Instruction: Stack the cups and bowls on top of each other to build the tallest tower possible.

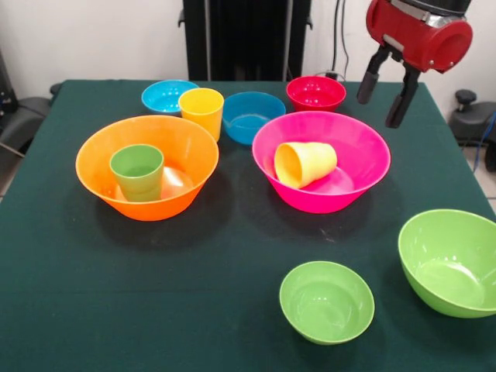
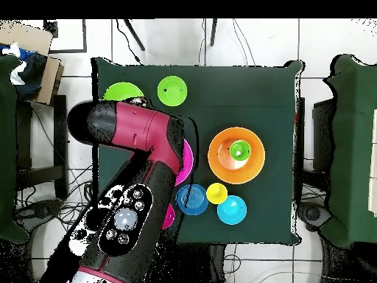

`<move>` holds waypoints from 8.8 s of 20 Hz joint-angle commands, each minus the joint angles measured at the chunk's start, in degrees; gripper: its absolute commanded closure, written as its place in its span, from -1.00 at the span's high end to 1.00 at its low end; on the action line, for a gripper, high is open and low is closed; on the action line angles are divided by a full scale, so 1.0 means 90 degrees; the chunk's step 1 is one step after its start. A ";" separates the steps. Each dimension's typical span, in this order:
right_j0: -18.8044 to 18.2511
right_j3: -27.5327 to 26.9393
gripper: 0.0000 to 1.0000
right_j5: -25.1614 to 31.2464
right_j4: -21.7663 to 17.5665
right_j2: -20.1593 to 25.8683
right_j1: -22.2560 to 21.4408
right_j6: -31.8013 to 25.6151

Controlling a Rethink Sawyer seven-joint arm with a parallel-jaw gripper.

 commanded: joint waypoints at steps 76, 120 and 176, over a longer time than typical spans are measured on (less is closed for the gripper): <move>0.0247 -0.0940 1.00 -0.0071 0.1013 -0.0539 0.1736 0.1306; -0.1203 -0.4167 1.00 0.1698 0.1251 -0.1093 0.3008 0.1611; -0.0125 -0.1072 1.00 0.1484 0.1046 -0.0799 0.1351 0.0662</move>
